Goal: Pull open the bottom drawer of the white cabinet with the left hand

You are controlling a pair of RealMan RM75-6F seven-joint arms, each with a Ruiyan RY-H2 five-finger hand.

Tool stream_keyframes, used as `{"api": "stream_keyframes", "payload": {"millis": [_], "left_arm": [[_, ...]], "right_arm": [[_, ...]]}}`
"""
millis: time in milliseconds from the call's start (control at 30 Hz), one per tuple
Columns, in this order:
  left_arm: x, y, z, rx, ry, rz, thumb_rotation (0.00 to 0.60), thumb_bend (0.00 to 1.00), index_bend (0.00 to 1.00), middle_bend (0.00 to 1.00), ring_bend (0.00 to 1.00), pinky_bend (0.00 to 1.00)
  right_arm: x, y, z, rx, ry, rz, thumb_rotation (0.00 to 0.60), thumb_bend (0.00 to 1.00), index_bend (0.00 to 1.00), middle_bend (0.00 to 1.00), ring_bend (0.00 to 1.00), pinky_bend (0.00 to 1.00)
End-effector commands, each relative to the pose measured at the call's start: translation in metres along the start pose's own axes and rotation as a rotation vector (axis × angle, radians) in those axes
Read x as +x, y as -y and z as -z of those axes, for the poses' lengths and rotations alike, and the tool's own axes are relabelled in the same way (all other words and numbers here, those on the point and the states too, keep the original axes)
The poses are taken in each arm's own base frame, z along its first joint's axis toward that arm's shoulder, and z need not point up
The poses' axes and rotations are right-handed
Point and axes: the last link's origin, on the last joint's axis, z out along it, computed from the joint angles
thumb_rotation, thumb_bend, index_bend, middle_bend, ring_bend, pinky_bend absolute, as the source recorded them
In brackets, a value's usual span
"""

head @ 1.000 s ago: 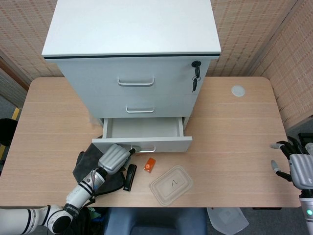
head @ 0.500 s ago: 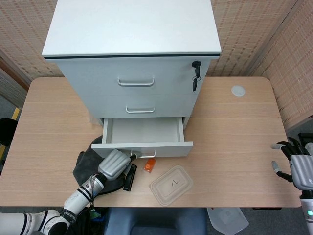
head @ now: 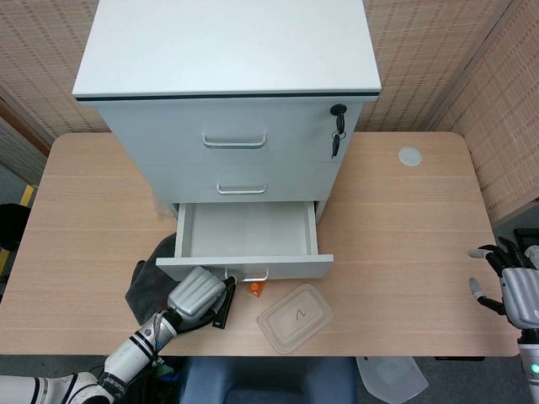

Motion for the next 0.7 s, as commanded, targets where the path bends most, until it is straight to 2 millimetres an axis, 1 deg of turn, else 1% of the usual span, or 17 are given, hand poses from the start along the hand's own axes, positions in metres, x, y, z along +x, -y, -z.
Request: {"api": "stream_keyframes", "payload": {"millis": [33, 400, 600, 700], "left_arm": [[0.0, -0.002, 0.003, 0.001, -0.005, 0.0, 0.6, 0.74, 0.25, 1.0, 1.0, 1.0], [0.0, -0.01, 0.01, 0.001, -0.021, 0.008, 0.6, 0.74, 0.25, 1.0, 1.0, 1.0], [0.011, -0.012, 0.02, -0.011, -0.096, 0.017, 0.6, 0.74, 0.25, 1.0, 0.98, 1.0], [0.022, -0.011, 0.029, -0.027, -0.161, 0.035, 0.6, 0.74, 0.29, 1.0, 0.97, 1.0]], "right_arm": [[0.0, 0.0, 0.001, -0.001, -0.001, -0.001, 0.6, 0.33, 0.31, 0.27, 0.2, 0.24], [0.001, -0.002, 0.002, -0.003, -0.005, -0.003, 0.6, 0.33, 0.31, 0.27, 0.2, 0.24], [0.001, -0.002, 0.002, -0.005, -0.007, -0.004, 0.6, 0.33, 0.31, 0.27, 0.2, 0.24], [0.001, -0.002, 0.002, -0.004, -0.007, -0.007, 0.6, 0.33, 0.31, 0.27, 0.19, 0.24]]}}
